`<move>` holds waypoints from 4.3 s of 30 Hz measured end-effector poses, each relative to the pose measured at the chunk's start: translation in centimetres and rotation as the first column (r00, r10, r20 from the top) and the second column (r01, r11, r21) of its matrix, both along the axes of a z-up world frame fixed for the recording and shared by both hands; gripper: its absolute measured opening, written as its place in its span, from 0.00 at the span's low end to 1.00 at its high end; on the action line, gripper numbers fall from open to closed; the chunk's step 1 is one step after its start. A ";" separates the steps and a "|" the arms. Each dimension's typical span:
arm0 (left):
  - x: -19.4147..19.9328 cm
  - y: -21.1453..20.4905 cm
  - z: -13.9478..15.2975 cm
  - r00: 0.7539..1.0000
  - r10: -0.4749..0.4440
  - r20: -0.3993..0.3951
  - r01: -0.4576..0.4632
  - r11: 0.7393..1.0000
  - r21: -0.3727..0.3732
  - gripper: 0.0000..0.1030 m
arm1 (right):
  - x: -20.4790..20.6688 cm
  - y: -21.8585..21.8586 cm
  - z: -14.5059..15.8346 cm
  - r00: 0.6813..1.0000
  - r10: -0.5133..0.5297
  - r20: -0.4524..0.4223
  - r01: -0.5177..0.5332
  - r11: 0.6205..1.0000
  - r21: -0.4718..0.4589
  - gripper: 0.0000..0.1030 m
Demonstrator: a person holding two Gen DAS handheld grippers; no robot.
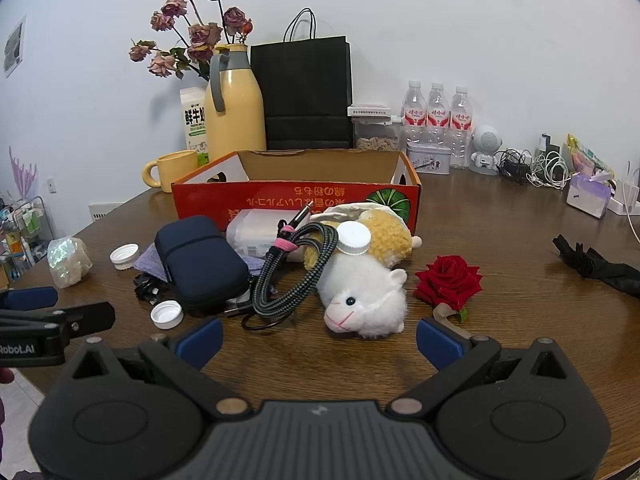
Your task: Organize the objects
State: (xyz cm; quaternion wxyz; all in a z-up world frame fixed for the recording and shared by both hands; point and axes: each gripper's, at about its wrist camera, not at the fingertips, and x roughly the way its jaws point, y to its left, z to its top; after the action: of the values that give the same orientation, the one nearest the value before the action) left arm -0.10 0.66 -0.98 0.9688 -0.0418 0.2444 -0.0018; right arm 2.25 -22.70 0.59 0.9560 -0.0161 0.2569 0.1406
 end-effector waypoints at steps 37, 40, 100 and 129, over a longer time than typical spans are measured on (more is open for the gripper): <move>9.7 10.7 -1.4 0.917 0.377 -0.133 -0.377 0.926 0.028 1.00 | 12.9 -8.1 -2.4 0.997 -0.052 -0.054 0.045 0.991 -0.123 0.70; 10.2 11.2 -1.6 0.918 0.364 -0.156 -0.368 0.930 0.006 1.00 | 13.4 -7.9 -2.6 0.997 -0.020 -0.074 0.011 0.993 -0.113 0.54; 26.9 -1.4 3.5 0.998 0.040 0.043 -0.039 0.999 -0.005 1.00 | 27.1 3.1 1.1 0.999 0.045 -0.008 -0.045 0.999 0.004 0.87; 18.5 0.2 7.3 0.989 0.088 0.117 -0.086 0.996 -0.024 1.00 | 19.0 -2.0 5.3 0.987 -0.009 0.163 0.008 1.000 0.002 1.00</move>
State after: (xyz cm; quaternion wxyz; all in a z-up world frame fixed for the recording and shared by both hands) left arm 18.43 0.82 6.33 0.9802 -0.0615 0.1848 0.0354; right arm 21.26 -24.69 5.87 0.9745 -0.0261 0.1777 0.1348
